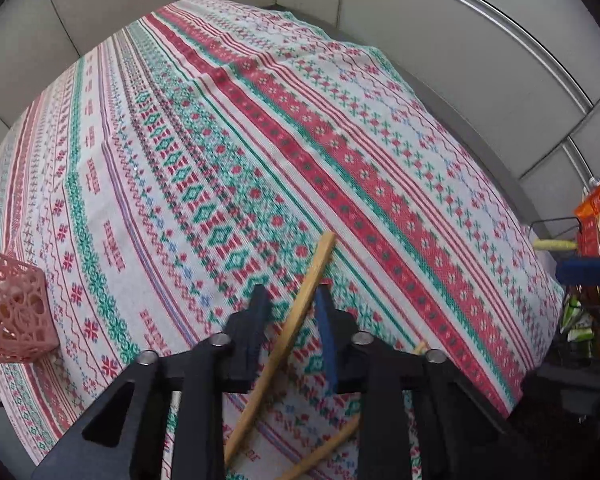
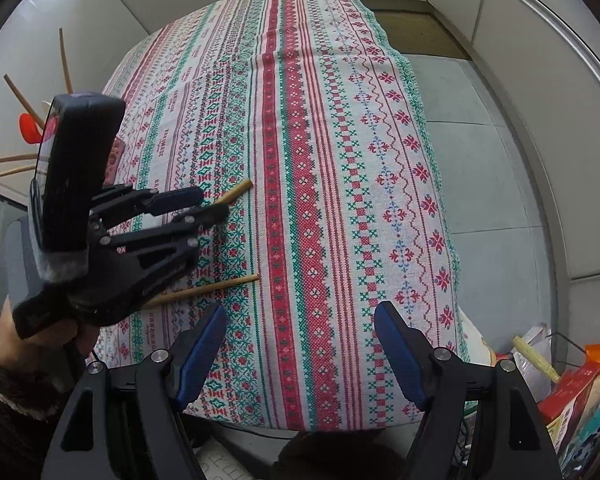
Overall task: Organize utensils
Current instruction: 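Grasp one chopstick with the left tool while the right tool grasps the other, then lift both chopsticks upright and carry them over the pink basket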
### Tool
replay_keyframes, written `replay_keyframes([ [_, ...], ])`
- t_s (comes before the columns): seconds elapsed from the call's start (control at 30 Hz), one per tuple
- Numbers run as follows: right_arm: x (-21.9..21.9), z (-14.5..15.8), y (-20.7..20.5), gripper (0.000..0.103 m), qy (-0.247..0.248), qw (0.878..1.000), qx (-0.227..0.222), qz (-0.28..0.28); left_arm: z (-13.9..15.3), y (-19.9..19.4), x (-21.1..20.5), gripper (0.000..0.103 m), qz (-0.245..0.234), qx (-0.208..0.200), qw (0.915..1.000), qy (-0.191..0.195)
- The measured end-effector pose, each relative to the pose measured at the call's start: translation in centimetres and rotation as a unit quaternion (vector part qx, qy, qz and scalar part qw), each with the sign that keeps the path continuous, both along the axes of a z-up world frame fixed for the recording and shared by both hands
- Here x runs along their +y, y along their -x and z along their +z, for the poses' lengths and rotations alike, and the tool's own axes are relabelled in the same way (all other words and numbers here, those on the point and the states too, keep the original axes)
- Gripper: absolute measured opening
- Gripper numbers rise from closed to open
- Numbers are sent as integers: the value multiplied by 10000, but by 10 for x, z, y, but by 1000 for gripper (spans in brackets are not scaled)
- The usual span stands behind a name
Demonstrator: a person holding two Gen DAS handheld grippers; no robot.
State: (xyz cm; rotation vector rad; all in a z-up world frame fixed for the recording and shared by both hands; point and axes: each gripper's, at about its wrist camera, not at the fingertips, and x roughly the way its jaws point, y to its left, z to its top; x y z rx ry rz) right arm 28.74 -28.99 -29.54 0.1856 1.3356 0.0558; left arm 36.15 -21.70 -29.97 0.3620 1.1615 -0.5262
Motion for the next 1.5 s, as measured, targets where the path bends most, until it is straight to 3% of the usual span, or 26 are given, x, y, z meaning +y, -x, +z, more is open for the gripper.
replay_keyframes([
  [0.13,-6,-3,-1,77,-51,9999,62,-136,-4,-24,8,11,162,15,9999,5],
  [0.23,-10,-7,-2,77,-128,9995,133,-268,5,-19,22,9,193,-152,9997,7],
  [0.6,21,-32,-8,77,-710,9949,611,-372,78,26,103,7,395,-727,9960,351],
  [0.7,35,-43,-10,68,-869,9921,791,-436,96,43,126,7,451,-889,9938,493],
  [0.9,61,-59,-16,57,-762,9906,1044,-439,116,63,164,7,593,-1031,9902,728],
  [1.13,92,-56,-26,50,-68,9965,648,-517,125,70,206,7,896,-993,9861,987],
  [1.3,118,-56,-41,37,515,9971,328,-451,126,71,228,7,1097,-969,9832,1090],
  [1.5,134,-60,-69,27,687,9959,157,-563,128,67,253,7,1371,-940,9786,1216],
])
